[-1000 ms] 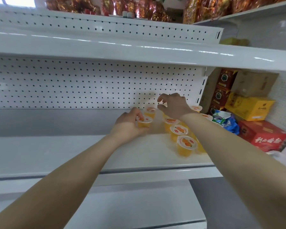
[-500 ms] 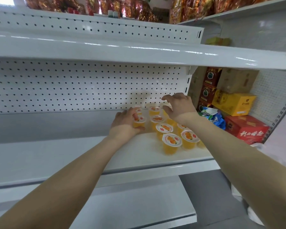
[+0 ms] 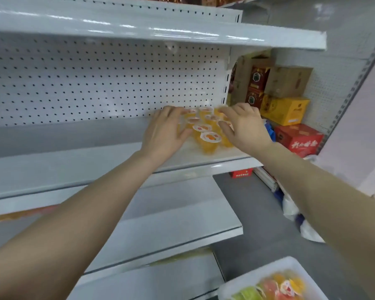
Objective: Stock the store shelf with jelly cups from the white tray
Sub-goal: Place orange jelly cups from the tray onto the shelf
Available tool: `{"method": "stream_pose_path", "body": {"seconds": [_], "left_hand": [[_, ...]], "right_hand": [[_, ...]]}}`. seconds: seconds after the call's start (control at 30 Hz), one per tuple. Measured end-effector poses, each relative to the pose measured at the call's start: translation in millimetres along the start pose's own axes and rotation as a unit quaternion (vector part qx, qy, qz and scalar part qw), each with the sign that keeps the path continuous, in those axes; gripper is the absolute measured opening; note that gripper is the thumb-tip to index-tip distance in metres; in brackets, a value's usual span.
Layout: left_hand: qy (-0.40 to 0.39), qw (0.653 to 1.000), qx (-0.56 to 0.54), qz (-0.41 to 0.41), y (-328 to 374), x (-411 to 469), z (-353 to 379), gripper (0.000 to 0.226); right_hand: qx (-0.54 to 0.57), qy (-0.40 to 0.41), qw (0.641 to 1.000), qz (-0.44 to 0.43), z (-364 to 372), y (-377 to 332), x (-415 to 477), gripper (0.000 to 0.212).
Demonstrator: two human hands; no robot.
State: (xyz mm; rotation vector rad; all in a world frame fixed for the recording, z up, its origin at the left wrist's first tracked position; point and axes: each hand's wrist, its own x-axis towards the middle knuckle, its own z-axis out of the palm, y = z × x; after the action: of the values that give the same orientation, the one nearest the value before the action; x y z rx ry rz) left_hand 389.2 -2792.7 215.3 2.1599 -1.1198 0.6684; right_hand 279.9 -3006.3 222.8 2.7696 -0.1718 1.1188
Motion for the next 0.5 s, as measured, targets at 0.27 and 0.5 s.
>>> {"method": "stream_pose_path", "body": {"seconds": [0.27,0.5], "left_hand": [[-0.041,0.992,-0.062,0.104,94,-84,42,0.040],[-0.165,0.970,-0.133,0.121,168,-169,135,0.038]], "right_hand": [[-0.042,-0.011,0.997,0.059,-46,23,-157,0.036],[-0.053,-0.116,0.979,0.157,-45,66,-318,0.035]]}}
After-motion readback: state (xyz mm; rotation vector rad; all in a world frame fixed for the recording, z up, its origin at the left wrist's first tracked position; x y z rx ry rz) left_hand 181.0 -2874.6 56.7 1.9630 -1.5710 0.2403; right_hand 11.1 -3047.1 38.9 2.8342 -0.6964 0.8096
